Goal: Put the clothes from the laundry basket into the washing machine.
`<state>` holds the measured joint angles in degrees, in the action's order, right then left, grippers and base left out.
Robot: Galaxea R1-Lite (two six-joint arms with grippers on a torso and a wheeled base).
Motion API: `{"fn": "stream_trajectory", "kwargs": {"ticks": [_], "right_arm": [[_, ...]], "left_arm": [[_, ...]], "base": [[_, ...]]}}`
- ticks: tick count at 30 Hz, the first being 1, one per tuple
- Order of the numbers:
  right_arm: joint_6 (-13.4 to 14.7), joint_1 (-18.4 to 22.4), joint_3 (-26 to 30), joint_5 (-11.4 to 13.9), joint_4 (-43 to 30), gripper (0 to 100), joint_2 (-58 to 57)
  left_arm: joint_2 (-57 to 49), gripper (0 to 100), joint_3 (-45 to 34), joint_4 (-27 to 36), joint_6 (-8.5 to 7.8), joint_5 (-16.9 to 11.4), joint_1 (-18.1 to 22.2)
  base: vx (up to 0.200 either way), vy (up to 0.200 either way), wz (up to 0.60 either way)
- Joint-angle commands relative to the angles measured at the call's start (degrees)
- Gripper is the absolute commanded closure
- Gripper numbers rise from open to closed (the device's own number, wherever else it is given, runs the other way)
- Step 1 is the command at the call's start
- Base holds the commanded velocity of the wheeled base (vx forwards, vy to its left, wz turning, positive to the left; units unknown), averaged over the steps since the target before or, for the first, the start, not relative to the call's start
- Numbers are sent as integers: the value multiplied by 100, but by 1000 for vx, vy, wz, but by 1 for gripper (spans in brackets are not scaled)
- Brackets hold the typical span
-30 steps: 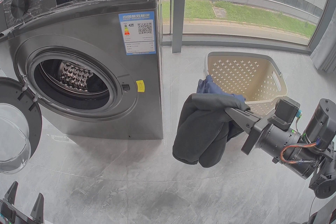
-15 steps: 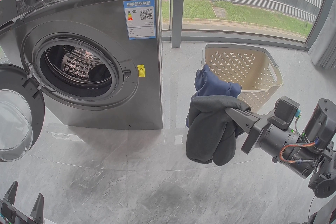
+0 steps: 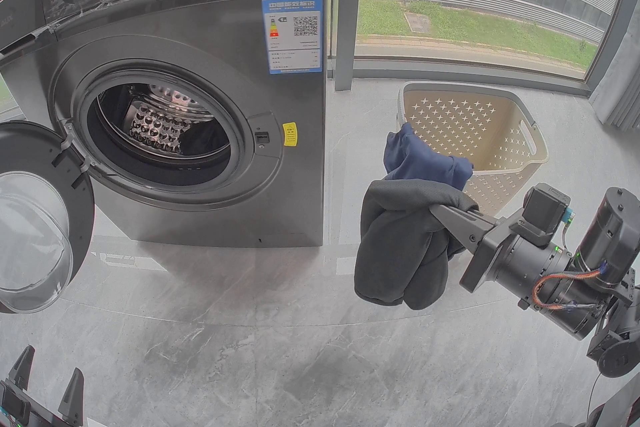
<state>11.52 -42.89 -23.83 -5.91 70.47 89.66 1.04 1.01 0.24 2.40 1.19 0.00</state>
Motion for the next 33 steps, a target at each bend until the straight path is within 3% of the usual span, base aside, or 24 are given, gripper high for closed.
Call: {"fn": "stream_trajectory", "kwargs": {"ticks": [1, 8, 13, 23, 28, 33], "right_arm": [[-1, 0, 1, 2, 1, 100, -1], [-9, 8, 1, 2, 1, 100, -10], [-9, 8, 1, 2, 1, 100, -10], [-9, 17, 1, 2, 1, 100, -10], [-1, 17, 10, 2, 1, 100, -1], [8, 17, 10, 2, 1, 100, -1]], "left_arm": [[-95, 0, -84, 2, 6, 4, 0], [-95, 0, -84, 2, 6, -5, 0], [-95, 0, -84, 2, 6, -5, 0], [-95, 0, -84, 2, 6, -5, 0], [-95, 0, -84, 2, 6, -5, 0], [-95, 0, -84, 2, 6, -5, 0]], "base": [[0, 200, 0], [0, 200, 0], [0, 0, 0], [-200, 0, 0], [0, 0, 0], [0, 200, 0]]}}
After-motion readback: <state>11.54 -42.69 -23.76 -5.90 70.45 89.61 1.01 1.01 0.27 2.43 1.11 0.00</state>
